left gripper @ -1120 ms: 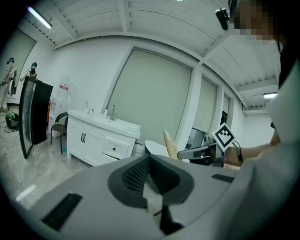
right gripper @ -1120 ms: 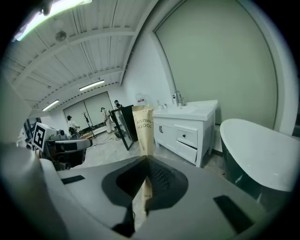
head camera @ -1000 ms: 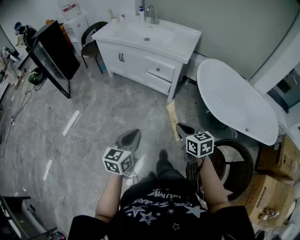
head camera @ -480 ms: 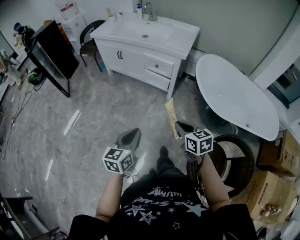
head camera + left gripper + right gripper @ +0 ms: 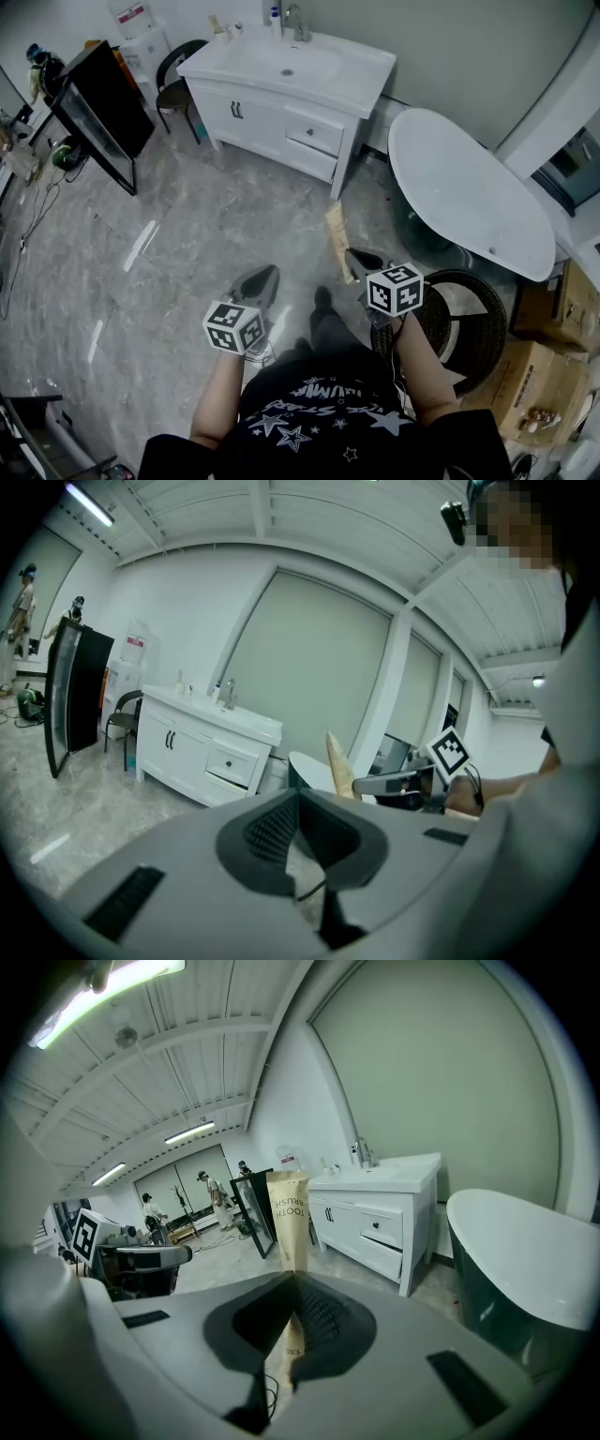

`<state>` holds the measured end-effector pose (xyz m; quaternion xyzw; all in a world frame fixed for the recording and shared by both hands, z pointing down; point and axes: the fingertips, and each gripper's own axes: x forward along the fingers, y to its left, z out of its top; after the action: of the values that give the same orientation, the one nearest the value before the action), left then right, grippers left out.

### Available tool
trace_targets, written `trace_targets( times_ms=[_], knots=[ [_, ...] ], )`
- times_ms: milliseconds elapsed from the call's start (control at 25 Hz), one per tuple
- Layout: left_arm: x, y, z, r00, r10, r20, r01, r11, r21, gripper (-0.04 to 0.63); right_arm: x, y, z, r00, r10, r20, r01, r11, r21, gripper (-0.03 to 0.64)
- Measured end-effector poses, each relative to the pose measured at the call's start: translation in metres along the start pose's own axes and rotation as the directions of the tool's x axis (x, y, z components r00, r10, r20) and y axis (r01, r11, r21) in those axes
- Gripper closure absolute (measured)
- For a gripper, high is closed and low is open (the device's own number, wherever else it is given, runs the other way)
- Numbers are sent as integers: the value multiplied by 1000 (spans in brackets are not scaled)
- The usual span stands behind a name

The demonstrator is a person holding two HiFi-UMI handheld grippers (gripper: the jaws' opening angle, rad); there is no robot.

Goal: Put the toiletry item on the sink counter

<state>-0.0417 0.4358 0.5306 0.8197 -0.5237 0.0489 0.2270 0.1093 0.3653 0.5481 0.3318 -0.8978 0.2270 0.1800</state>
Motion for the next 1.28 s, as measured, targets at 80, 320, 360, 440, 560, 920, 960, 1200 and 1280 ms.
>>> trace_targets(
  times_ms=[80, 320, 360, 440, 560, 920, 960, 1200, 1280],
  knots=[
    [5, 2, 0, 1000, -1, -3, 1, 1000, -10, 575, 4, -8, 1, 1000, -3, -1, 3, 1000, 18, 601],
    [35, 21, 16, 1000, 6, -4, -6, 1000, -6, 575, 34, -39, 25, 1000, -2, 11, 2, 999, 39, 601],
    [41, 26, 21, 1000, 8, 0, -8, 1000, -8, 575, 40, -44, 32, 1000, -1, 15, 0, 999, 40, 601],
    [57, 37, 35, 1000, 11, 7, -11, 1000, -9, 575, 52, -58, 49, 1000, 0, 23, -1, 999, 41, 601],
    [83, 54, 58, 1000, 15, 13, -15, 1000, -7, 575, 71, -81, 76, 999, -2, 34, 0, 999, 46, 601],
    [166, 82, 108, 1000, 0, 15, 0, 999, -33, 575, 109, -150, 137, 999, -15, 46, 12, 998, 67, 601],
    [175, 82, 111, 1000, -3, 12, 3, 999, -32, 575, 112, -158, 141, 999, -19, 45, 15, 998, 69, 600],
    [223, 95, 133, 1000, -1, 9, 1, 1000, -26, 575, 131, -205, 163, 998, -25, 51, 21, 996, 86, 600],
    [237, 98, 140, 1000, 3, 8, -3, 1000, -28, 575, 137, -218, 170, 999, -22, 50, 17, 996, 90, 601]
  ],
)
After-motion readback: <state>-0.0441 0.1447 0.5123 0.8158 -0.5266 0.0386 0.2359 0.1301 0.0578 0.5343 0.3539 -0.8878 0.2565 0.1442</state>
